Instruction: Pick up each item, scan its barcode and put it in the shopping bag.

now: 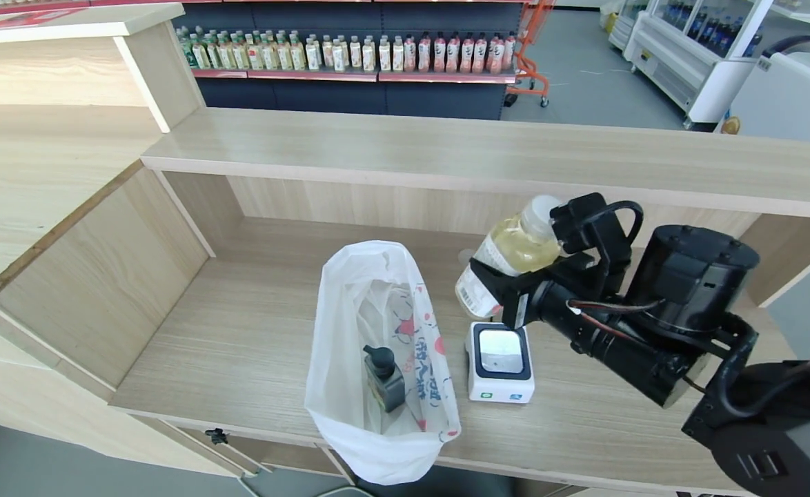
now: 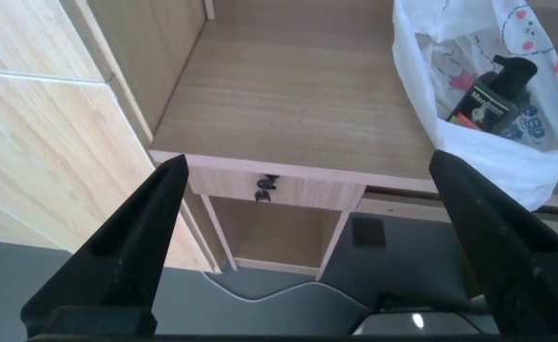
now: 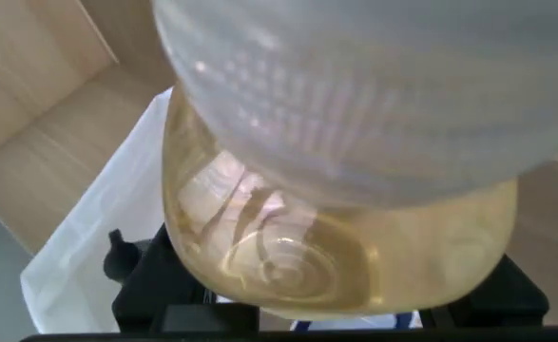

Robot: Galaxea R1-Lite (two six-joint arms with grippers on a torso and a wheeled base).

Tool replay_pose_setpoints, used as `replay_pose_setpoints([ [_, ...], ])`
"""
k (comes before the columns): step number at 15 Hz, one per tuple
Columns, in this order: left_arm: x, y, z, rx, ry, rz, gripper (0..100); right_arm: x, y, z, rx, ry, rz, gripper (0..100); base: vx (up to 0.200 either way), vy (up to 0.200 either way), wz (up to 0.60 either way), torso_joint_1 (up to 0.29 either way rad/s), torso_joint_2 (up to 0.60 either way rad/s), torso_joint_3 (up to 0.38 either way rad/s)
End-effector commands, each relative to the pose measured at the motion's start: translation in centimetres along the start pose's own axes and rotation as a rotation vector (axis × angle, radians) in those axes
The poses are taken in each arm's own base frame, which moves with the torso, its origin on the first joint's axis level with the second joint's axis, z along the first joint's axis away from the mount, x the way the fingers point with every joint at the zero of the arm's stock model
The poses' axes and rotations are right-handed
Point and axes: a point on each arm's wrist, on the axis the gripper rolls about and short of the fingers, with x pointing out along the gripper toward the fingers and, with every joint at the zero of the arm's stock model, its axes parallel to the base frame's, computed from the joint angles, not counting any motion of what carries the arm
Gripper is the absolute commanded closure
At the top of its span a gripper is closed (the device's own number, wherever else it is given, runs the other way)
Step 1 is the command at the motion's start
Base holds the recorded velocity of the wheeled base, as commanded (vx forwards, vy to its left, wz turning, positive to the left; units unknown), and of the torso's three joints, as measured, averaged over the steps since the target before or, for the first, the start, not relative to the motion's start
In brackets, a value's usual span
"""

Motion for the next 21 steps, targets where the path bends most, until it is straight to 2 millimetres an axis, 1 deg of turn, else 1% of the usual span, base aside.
replay_pose_setpoints([
  [1, 0.0, 0.0, 0.0, 0.0, -0.002, 0.001, 0, 1.3, 0.2, -1.0, 0.025, 0.01, 0.037, 100, 0.0, 0.2, 0.0, -0.002, 0.01, 0.007],
  [2, 0.0, 0.0, 0.0, 0.0, -0.002, 0.001, 0, 1.6, 0.4, -1.2, 0.04, 0.014, 0.071, 100, 0.0, 0.2, 0.0, -0.012, 0.0, 0.002],
  [3, 0.0, 0.0, 0.0, 0.001, -0.002, 0.001, 0, 1.9, 0.1, -1.8, 0.047, 0.027, 0.086, 100, 0.0, 0.0, 0.0, 0.0, 0.0, 0.0],
  [6, 0.0, 0.0, 0.0, 0.003, -0.002, 0.001, 0, 3.2, -1.7, -3.6, 0.047, 0.061, 0.092, 100, 0.0, 0.0, 0.0, 0.0, 0.0, 0.0],
  [7, 0.0, 0.0, 0.0, 0.004, -0.002, 0.001, 0, 4.1, -2.5, -4.3, 0.056, 0.063, 0.094, 100, 0.0, 0.0, 0.0, 0.0, 0.0, 0.0],
  [9, 0.0, 0.0, 0.0, 0.004, -0.002, 0.001, 0, 5.1, -2.8, -5.0, 0.093, 0.05, 0.107, 100, 0.0, 0.0, 0.0, 0.0, 0.0, 0.0],
  [10, 0.0, 0.0, 0.0, 0.004, -0.002, 0.001, 0, 5.8, -3.0, -5.8, 0.118, 0.06, 0.119, 100, 0.0, 0.0, 0.0, 0.0, 0.0, 0.0],
  [13, 0.0, 0.0, 0.0, 0.004, -0.002, 0.001, 0, 6.5, -2.9, -7.1, 0.18, 0.089, 0.145, 100, 0.0, 0.0, 0.0, 0.0, 0.0, 0.0],
  [16, 0.0, 0.0, 0.0, 0.012, -0.002, 0.001, 0, 6.9, -2.9, -8.3, 0.188, 0.086, 0.155, 100, 0.0, 0.0, 0.0, 0.0, 0.0, 0.0],
  [18, 0.0, 0.0, 0.0, 0.014, -0.002, 0.001, 0, 6.9, -2.7, -8.6, 0.196, 0.093, 0.16, 100, 0.0, 0.0, 0.0, 0.0, 0.0, 0.0],
  [20, 0.0, 0.0, 0.0, 0.014, -0.002, 0.001, 0, 6.9, -2.5, -9.5, 0.198, 0.118, 0.161, 100, 0.0, 0.0, 0.0, 0.0, 0.0, 0.0],
  [21, 0.0, 0.0, 0.0, 0.014, -0.002, 0.001, 0, 6.9, -2.5, -10.4, 0.192, 0.129, 0.158, 100, 0.0, 0.0, 0.0, 0.0, 0.0, 0.0],
])
